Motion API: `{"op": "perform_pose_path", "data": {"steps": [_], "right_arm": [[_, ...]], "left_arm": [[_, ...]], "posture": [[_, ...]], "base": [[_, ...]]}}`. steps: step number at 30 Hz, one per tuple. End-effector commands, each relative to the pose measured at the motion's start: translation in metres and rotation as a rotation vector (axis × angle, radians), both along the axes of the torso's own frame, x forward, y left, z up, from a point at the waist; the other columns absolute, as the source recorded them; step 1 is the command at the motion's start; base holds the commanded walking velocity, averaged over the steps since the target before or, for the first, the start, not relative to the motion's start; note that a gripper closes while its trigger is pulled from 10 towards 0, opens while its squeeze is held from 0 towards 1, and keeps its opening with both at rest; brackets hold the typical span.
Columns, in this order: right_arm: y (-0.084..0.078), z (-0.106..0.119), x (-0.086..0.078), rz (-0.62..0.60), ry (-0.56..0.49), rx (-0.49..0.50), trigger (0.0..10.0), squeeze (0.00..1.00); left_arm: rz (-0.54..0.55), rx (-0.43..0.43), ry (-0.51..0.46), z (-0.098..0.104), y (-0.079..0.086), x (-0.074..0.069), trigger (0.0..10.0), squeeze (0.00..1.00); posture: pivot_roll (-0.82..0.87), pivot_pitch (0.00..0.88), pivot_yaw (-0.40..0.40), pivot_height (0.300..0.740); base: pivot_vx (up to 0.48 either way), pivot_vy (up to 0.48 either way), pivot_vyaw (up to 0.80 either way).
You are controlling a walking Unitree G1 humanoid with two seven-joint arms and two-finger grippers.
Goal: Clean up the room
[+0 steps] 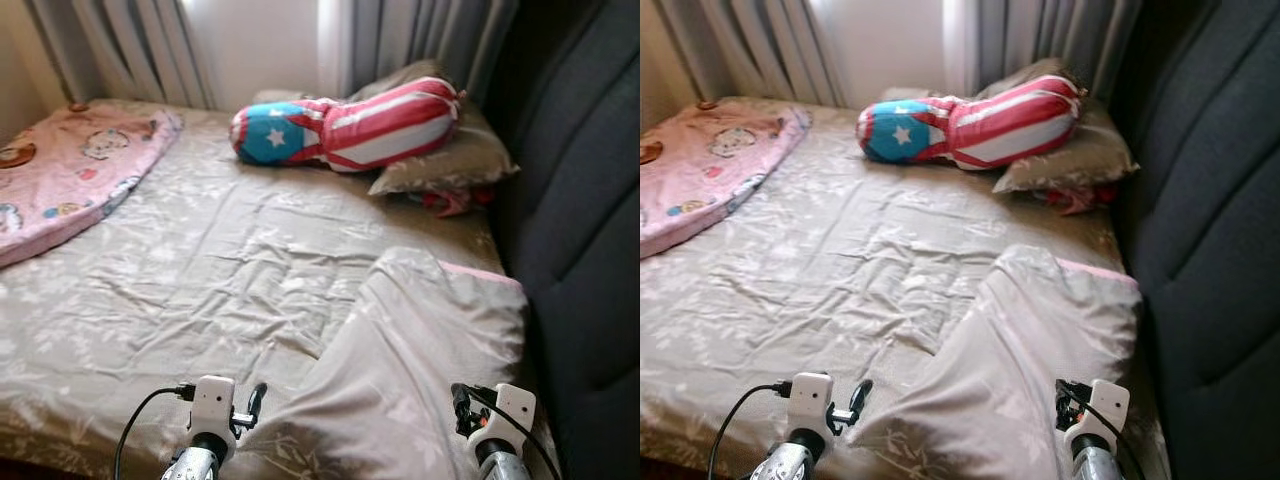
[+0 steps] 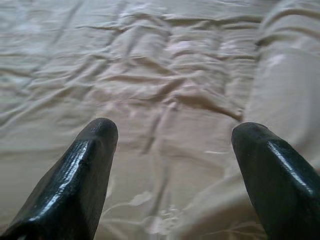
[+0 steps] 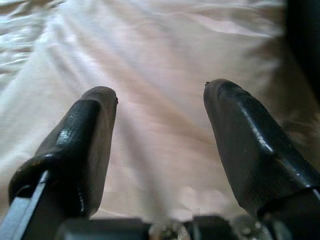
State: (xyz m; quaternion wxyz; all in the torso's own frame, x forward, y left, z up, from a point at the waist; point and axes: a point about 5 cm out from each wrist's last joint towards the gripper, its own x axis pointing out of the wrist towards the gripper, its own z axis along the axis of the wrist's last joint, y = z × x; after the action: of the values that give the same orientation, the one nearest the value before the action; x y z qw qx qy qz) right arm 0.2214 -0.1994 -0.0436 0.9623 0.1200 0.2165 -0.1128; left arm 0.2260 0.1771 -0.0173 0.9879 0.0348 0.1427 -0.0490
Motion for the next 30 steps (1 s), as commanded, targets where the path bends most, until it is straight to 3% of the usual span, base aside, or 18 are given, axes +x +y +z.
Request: {"op": "perform_pose_path", "data": {"steps": [1,6,19,26,30], "right_arm": [[0.000,0.001,0.001,0.006,-0.007,-0.010,10.0,0.00],[0.000,0.000,0.000,0.002,0.000,0.004,10.0,0.00],[0.002,-0.002,-0.002,0.012,0.017,-0.001,10.0,0.00],[0.000,-0.007,-0.008,-0.021,0.057,-0.005,10.0,0.00],[0.000,-0.008,-0.009,-0.023,0.059,0.008,10.0,0.00]], "left_arm": [[0.009,-0.005,0.012,-0.002,0.000,-0.002,10.0,0.00],[0.008,-0.007,0.014,-0.002,-0.001,-0.003,10.0,0.00],[0.004,-0.006,0.017,-0.003,-0.001,-0.003,10.0,0.00],[0.006,-0.005,0.018,-0.002,0.000,-0.003,10.0,0.00],[0.005,-0.003,0.018,-0.002,0.001,-0.003,10.0,0.00]], "posture": [[0.02,0.000,-0.068,0.694],[0.02,0.000,-0.069,0.694],[0.03,0.000,-0.068,0.694],[0.03,0.000,-0.066,0.694],[0.03,0.000,-0.062,0.694]], "base": [[0.000,0.000,0.00],[0.000,0.000,0.00],[0.000,0.000,-0.66],[0.000,0.000,0.00],[0.000,0.000,-0.73]]}}
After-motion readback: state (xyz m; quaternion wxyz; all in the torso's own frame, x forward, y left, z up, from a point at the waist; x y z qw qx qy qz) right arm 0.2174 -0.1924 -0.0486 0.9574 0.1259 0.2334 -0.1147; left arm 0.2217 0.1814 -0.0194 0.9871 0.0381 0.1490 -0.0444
